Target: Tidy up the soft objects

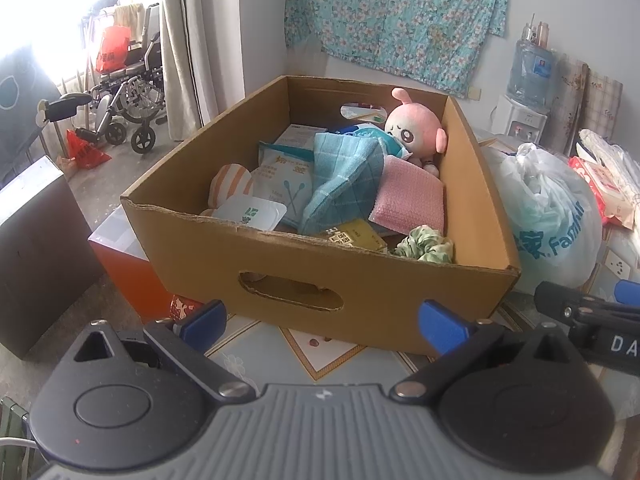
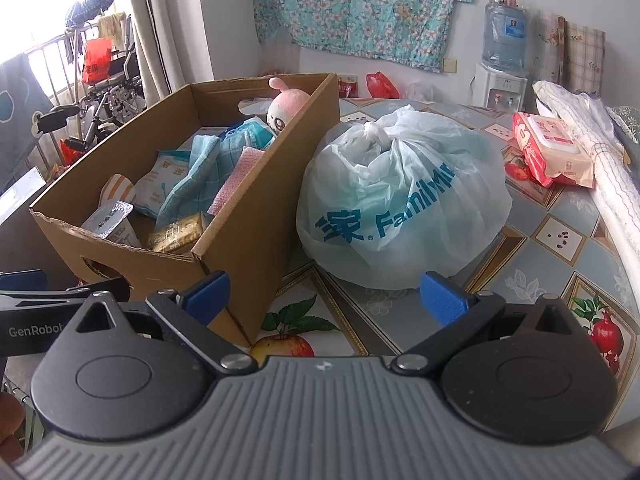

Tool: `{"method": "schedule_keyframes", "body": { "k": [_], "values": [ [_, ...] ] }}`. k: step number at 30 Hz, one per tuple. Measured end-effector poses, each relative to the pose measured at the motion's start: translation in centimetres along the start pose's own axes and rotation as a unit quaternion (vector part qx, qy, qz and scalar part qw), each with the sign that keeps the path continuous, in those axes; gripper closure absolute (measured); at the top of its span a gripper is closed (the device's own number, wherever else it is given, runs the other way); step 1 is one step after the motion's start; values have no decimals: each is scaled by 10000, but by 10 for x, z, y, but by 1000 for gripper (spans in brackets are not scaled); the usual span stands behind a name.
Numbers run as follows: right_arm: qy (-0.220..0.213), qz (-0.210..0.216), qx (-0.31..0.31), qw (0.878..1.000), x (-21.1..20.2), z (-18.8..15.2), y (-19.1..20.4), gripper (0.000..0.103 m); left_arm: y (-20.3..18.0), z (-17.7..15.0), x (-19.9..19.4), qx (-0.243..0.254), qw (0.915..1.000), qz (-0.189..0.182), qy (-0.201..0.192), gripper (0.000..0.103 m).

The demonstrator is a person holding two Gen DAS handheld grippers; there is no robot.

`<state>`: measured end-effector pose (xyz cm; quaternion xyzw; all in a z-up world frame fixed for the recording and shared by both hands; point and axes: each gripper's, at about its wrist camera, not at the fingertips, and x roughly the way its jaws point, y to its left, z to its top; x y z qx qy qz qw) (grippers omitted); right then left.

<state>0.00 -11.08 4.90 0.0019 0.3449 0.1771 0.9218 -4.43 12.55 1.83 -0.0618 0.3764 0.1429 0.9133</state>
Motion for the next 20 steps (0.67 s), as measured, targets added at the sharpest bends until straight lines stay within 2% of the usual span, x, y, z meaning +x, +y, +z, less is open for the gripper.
{"method": "schedule_keyframes", "body": {
  "k": [20],
  "values": [
    [50, 26, -46, 10000, 4, 0, 2, 1, 2, 0, 0, -43, 10000, 12, 12, 0]
  ]
}}
